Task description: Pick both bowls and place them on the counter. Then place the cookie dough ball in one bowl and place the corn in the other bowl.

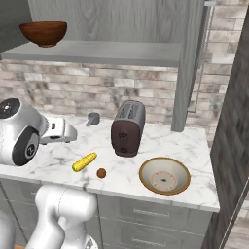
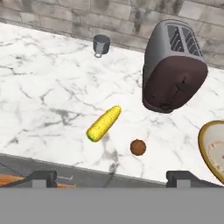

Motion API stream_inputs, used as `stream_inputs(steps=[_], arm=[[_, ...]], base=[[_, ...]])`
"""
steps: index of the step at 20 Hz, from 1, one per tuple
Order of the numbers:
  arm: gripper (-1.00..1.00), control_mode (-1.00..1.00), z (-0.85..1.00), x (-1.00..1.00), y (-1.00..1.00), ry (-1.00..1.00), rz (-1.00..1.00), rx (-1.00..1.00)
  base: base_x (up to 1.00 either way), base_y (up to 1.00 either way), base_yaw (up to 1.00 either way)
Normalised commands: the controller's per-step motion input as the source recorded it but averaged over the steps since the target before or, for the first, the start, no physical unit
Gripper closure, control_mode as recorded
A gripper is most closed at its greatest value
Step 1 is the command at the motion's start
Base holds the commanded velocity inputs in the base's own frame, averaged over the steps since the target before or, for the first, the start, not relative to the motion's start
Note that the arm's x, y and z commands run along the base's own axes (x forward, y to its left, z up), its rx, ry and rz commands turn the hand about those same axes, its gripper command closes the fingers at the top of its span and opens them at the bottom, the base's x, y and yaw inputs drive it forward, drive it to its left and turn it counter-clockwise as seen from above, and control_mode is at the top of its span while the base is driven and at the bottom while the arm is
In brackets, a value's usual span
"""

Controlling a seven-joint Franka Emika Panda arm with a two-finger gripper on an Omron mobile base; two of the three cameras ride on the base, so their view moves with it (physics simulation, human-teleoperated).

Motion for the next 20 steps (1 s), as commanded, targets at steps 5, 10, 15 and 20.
stream_inputs(steps=[5,10,15,20], arm=[[-1.0,-1.0,0.38,0.0,0.62,-0.15,-0.24,0.22],[-1.0,-1.0,0.49,0.02,0.57,-0.13,-0.21,0.21],[-1.0,-1.0,0.47,0.15,0.13,-0.07,-0.09,0.23],[-1.0,-1.0,0.4,0.26,0.0,-0.07,0.0,0.27]], base=[[0.0,0.0,0.0],[0.0,0.0,0.0],[0.0,0.0,0.0],[0.0,0.0,0.0]])
